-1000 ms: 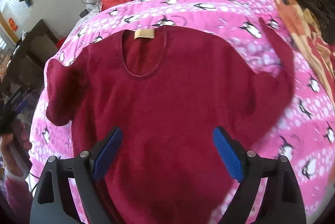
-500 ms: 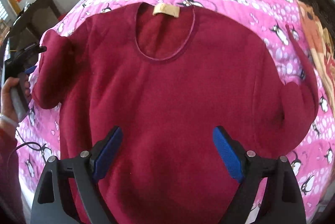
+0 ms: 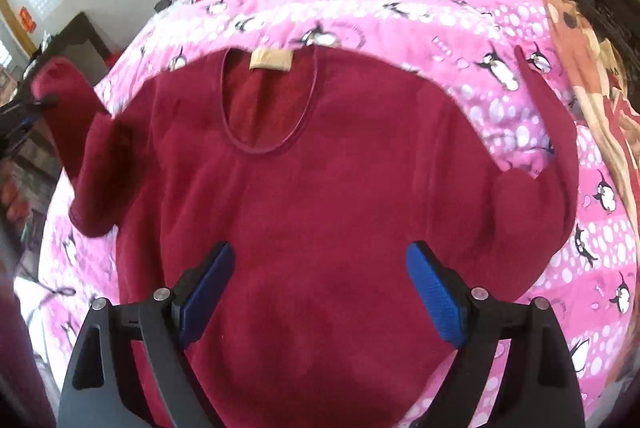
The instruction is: Fold small clothes
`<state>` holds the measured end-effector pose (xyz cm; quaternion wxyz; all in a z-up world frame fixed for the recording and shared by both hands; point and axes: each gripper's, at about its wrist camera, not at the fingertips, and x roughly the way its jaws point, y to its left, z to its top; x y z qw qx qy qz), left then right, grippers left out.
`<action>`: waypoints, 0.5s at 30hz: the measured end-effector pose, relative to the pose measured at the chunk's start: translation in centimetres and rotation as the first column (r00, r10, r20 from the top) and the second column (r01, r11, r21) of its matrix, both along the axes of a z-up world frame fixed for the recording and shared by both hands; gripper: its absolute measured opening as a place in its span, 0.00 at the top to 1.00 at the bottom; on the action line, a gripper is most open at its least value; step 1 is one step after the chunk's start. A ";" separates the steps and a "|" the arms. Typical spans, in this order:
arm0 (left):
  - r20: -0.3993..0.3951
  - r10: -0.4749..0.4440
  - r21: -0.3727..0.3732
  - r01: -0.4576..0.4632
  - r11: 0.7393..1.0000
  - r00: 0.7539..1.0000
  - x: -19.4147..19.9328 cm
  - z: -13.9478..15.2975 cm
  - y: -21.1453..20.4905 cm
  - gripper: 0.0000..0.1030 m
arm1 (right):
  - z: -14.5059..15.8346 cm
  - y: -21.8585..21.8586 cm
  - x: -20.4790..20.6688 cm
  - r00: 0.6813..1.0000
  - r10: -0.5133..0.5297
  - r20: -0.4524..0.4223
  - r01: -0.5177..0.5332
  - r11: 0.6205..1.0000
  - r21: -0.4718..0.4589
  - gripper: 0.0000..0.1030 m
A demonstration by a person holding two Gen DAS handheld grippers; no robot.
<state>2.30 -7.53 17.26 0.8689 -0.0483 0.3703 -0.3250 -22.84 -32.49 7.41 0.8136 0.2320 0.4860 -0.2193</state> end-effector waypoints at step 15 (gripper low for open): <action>-0.189 -0.373 0.210 0.409 0.888 0.908 -17.2 -10.6 -14.1 0.81 | 0.0 -6.1 -7.0 0.984 -0.175 0.042 0.173 0.984 0.048 0.35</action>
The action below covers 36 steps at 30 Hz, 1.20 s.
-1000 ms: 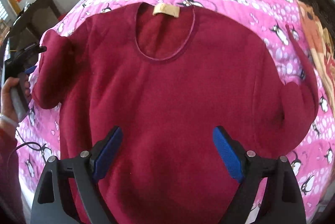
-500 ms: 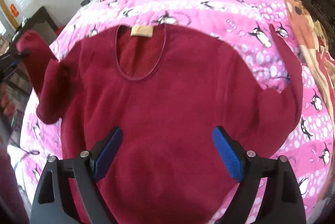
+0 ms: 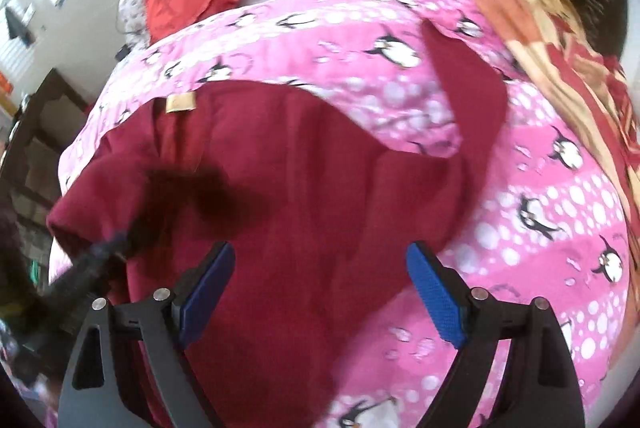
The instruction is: Fold small clothes
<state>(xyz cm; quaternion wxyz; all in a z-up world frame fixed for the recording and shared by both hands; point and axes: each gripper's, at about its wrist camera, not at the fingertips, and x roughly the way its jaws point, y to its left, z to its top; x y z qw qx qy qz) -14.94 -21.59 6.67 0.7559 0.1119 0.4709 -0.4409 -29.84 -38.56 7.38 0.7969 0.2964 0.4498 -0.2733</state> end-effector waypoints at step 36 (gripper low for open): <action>0.109 0.310 0.068 -0.318 0.946 0.945 6.8 -1.1 13.2 0.13 | -1.0 -2.0 6.5 0.992 0.091 -0.086 -0.112 0.948 -0.299 1.00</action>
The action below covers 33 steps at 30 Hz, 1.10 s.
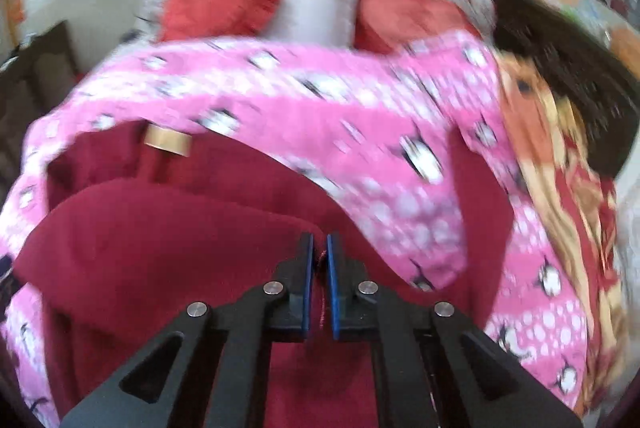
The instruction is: Fold small clothes
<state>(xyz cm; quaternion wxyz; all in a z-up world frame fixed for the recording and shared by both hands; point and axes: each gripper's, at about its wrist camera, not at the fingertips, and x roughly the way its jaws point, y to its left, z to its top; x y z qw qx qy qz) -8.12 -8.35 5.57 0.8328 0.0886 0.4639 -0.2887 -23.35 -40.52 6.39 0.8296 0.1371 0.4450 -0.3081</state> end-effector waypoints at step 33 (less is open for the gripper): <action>-0.009 0.100 -0.093 -0.101 0.991 0.995 2.2 2.3 5.2 0.13 | -1.5 19.8 25.1 0.744 0.655 0.130 -0.667 0.737 0.105 1.00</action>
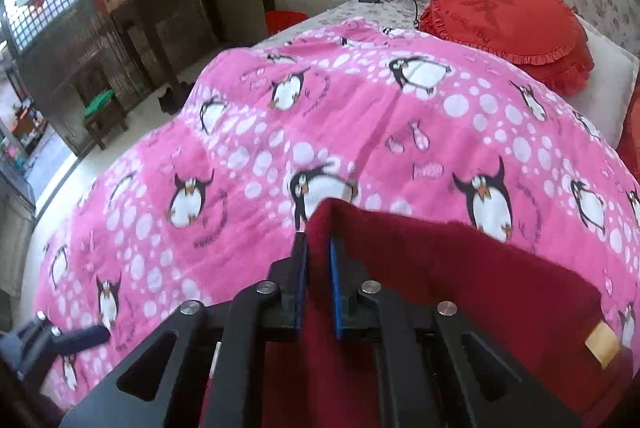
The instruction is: Fold small clothes
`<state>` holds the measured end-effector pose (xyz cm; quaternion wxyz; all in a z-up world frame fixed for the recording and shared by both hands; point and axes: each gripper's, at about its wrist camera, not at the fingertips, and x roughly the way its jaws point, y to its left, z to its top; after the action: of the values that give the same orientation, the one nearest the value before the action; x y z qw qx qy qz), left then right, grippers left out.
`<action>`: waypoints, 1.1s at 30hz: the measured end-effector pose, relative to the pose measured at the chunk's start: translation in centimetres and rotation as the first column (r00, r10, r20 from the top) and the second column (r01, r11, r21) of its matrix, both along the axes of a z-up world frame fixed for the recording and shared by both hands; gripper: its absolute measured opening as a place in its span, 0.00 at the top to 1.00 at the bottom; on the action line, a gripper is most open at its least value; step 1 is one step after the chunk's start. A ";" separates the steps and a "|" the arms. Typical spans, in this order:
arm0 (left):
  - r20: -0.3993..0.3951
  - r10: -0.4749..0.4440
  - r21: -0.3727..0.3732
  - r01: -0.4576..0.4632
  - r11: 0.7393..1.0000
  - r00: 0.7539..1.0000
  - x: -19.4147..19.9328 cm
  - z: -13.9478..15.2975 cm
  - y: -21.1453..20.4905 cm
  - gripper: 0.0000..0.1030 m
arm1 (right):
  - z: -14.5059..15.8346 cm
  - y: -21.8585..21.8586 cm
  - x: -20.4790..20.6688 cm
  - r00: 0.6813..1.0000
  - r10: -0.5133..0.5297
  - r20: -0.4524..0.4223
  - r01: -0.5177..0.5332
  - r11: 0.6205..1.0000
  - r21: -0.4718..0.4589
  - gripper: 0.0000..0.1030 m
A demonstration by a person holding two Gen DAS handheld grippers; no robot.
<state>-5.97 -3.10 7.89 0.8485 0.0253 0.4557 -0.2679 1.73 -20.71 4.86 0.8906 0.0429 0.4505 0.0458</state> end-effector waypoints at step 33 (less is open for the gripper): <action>0.005 -0.093 0.142 0.091 0.986 0.996 -2.4 -0.9 -8.3 0.12 | -1.8 -18.7 -29.0 0.799 -0.587 -0.131 0.588 0.808 -0.033 0.92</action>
<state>-8.41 -11.42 6.95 0.8339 0.1080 0.4670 -0.2737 -27.29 -39.42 3.03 0.8284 0.1872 0.4738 -0.2330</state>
